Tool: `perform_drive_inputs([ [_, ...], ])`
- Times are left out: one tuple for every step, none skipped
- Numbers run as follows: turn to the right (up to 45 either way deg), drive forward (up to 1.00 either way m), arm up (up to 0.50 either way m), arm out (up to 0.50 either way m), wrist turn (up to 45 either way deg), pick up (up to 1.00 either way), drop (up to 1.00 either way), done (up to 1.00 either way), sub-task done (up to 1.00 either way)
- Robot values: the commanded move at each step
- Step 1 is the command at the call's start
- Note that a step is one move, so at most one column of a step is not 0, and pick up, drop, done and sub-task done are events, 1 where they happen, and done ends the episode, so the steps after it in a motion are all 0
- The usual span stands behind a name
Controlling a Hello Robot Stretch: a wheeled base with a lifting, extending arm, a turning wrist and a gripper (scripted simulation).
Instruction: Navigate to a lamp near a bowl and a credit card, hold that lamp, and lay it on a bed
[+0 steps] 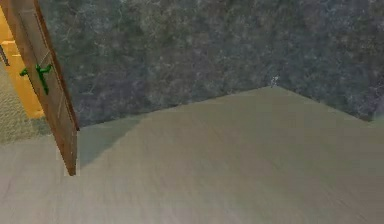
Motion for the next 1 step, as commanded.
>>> perform_drive_inputs([
  [0.0,0.35,0.0,0.0,0.0,0.0,0.0,0.0,0.0],
])
